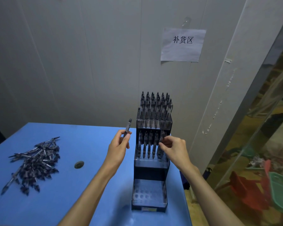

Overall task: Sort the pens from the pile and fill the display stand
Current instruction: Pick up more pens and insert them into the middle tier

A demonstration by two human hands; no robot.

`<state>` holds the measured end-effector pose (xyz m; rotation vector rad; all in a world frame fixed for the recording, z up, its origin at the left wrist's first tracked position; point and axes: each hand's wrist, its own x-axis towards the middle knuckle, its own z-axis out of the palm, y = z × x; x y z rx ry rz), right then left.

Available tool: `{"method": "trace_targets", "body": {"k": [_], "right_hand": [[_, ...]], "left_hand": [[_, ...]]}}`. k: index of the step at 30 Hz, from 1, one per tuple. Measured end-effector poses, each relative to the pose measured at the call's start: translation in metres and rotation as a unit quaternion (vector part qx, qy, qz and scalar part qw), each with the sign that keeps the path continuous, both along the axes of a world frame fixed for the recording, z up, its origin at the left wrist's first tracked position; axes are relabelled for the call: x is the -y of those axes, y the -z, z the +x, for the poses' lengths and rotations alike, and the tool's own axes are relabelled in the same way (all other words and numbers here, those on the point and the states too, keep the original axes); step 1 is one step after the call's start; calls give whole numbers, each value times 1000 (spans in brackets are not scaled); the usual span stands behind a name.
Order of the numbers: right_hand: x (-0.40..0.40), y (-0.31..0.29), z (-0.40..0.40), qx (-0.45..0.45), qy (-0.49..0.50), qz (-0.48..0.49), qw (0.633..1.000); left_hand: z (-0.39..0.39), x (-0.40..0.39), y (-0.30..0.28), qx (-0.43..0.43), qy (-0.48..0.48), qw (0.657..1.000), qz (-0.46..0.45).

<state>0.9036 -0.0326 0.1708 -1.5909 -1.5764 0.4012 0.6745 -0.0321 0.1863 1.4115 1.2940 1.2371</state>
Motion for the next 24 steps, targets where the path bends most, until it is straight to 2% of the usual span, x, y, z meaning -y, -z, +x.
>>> {"method": "trace_targets", "body": {"k": [4, 7, 12, 18, 22, 24], "right_hand": [[2, 7, -1, 21, -9, -26, 999], [4, 6, 1, 17, -2, -19, 1000], [6, -10, 7, 20, 6, 14, 1000], [9, -20, 11, 28, 9, 57, 998], [12, -26, 9, 25, 25, 122, 992], [11, -30, 10, 32, 25, 116, 992]], "left_hand": [[3, 0, 2, 16, 4, 1000, -24], [5, 0, 0, 9, 22, 1000, -9], [6, -1, -3, -18, 26, 999, 33], [13, -2, -8, -16, 33, 999, 32], [15, 1, -15, -55, 33, 996, 57], [17, 1, -17, -69, 23, 995, 67]]}}
